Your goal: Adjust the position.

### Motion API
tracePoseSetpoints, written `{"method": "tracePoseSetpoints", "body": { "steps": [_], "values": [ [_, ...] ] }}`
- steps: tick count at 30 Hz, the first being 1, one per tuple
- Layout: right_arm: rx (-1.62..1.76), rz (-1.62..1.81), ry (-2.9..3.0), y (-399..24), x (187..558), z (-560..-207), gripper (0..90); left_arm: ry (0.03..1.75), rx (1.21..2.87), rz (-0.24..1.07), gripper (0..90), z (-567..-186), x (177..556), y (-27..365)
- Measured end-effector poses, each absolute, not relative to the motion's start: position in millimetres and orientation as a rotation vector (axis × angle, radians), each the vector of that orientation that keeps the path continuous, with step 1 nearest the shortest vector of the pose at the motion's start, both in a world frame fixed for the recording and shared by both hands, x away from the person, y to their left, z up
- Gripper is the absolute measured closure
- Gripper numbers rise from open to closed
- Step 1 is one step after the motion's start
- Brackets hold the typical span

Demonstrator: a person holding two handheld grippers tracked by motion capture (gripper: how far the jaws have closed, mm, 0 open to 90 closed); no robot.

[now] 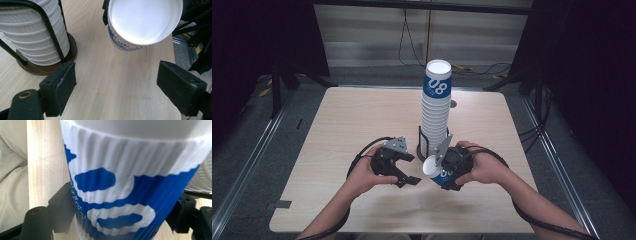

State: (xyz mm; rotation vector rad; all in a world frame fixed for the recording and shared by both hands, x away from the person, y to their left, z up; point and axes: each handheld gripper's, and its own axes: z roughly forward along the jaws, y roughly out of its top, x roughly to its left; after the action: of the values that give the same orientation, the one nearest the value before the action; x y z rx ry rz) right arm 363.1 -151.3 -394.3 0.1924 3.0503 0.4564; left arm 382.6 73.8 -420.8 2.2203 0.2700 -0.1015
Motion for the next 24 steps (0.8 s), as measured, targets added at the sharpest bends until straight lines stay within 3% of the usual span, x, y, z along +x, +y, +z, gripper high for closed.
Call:
{"method": "tracePoseSetpoints", "body": {
  "steps": [24],
  "values": [
    [0.156, 0.456, 3.061, -142, 364, -398, 22.3, 0.216, 2.203, -0.124, 15.7, -414, 381, 63]
  ]
}}
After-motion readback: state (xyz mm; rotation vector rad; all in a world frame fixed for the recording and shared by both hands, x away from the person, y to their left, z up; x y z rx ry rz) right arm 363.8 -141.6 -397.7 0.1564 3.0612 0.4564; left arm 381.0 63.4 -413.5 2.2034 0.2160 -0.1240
